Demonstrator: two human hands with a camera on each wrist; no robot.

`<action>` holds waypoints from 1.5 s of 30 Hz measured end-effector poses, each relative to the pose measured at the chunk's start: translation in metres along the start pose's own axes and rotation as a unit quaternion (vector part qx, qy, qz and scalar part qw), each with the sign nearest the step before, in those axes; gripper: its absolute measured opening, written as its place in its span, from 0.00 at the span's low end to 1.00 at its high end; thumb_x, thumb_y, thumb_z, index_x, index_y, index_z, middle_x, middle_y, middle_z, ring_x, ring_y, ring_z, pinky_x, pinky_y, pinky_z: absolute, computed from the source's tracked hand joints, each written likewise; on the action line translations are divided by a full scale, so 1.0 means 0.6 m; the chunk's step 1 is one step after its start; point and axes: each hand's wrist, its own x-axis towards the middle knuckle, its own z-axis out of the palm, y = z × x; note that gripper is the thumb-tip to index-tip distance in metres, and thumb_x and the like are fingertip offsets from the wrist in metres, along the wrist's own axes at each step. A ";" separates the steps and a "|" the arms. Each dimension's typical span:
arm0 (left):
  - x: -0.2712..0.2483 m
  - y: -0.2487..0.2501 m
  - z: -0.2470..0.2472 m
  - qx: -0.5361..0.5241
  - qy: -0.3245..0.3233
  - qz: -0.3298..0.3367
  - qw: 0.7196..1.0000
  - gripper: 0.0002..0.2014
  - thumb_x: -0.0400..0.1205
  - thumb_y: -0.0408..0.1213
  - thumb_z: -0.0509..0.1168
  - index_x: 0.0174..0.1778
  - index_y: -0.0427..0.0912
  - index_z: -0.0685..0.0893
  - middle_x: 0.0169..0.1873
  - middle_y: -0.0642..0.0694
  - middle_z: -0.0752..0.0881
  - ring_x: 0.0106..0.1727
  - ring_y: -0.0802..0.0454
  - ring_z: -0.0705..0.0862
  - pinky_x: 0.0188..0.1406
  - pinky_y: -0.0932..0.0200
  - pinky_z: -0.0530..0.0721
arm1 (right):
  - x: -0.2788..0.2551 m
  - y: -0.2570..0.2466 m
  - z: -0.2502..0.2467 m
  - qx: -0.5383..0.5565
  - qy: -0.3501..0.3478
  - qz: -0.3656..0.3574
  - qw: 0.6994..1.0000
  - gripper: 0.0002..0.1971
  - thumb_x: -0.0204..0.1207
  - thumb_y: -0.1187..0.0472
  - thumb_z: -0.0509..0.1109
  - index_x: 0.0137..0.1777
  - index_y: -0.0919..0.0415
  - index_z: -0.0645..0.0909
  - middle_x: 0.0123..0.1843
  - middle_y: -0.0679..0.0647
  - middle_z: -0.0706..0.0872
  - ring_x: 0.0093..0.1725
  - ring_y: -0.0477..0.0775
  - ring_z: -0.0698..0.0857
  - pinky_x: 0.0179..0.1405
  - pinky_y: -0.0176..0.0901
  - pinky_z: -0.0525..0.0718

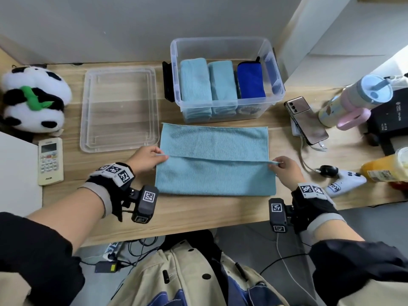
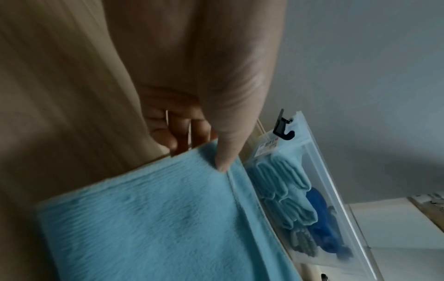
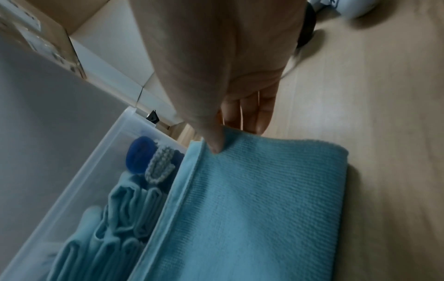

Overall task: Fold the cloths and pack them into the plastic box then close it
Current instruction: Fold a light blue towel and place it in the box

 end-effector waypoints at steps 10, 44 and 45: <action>0.070 0.048 -0.010 -0.131 0.146 0.014 0.980 0.11 0.80 0.32 0.67 0.56 0.33 0.83 0.38 0.47 0.84 0.36 0.59 0.80 0.36 0.72 0.79 | 0.064 -0.065 0.001 0.178 0.065 -0.044 0.981 0.14 0.77 0.69 0.66 0.36 0.50 0.73 0.34 0.48 0.78 0.34 0.45 0.75 0.39 0.40 0.71; 0.148 0.067 0.028 -0.082 0.204 0.029 0.975 0.17 0.74 0.22 0.61 0.33 0.51 0.67 0.26 0.49 0.69 0.25 0.51 0.67 0.24 0.59 0.68 | 0.134 -0.073 0.015 -0.059 0.088 0.142 0.984 0.22 0.77 0.45 0.64 0.26 0.57 0.68 0.26 0.52 0.73 0.35 0.59 0.76 0.36 0.40 0.68; 0.143 0.072 0.033 -0.097 0.199 0.048 0.974 0.17 0.74 0.22 0.60 0.33 0.51 0.67 0.26 0.49 0.68 0.26 0.53 0.67 0.25 0.59 0.68 | 0.127 -0.065 0.013 -0.056 0.086 0.140 0.985 0.20 0.77 0.45 0.63 0.29 0.57 0.72 0.29 0.53 0.76 0.37 0.59 0.77 0.39 0.39 0.69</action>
